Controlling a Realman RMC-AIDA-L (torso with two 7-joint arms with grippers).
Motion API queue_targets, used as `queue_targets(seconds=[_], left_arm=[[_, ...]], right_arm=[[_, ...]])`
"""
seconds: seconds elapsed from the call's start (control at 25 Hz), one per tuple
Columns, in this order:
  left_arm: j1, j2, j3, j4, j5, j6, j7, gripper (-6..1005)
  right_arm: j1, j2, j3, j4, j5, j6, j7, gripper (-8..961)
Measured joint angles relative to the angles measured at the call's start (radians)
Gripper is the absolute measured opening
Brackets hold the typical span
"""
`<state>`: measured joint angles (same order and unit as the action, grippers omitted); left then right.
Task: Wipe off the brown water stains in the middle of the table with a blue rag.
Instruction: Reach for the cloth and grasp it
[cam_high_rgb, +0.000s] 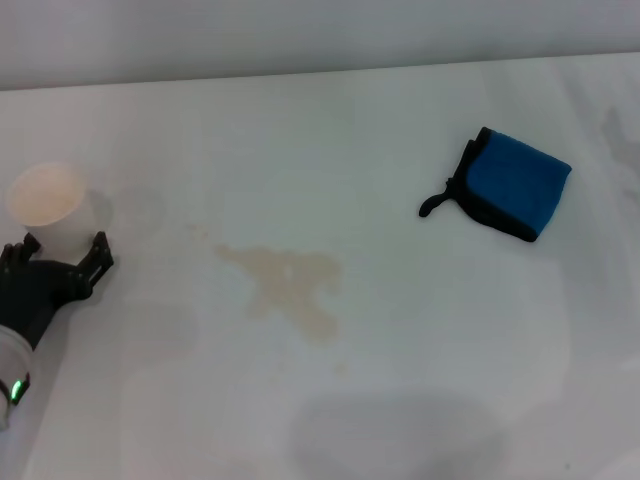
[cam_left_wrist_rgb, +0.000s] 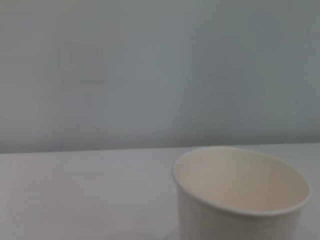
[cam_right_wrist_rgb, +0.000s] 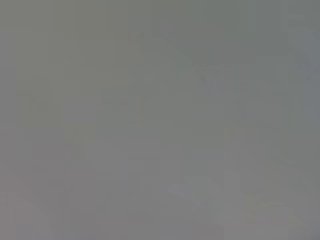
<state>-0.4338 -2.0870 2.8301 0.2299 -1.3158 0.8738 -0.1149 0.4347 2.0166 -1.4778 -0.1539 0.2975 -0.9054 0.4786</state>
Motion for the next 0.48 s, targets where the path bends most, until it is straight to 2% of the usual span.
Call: queue_targets(seconds=[0.36, 0.48], left_arm=[[0.071, 0.003, 0.000, 0.036, 0.001, 0.074, -0.003, 880], [0.126, 0.004, 0.004, 0.061, 0.006, 0.147, -0.005, 879]], right_arm=[[-0.005, 0.002, -0.001, 0.004, 0.000, -0.011, 0.000, 851], [-0.005, 0.002, -0.002, 0.004, 0.000, -0.012, 0.000, 851]])
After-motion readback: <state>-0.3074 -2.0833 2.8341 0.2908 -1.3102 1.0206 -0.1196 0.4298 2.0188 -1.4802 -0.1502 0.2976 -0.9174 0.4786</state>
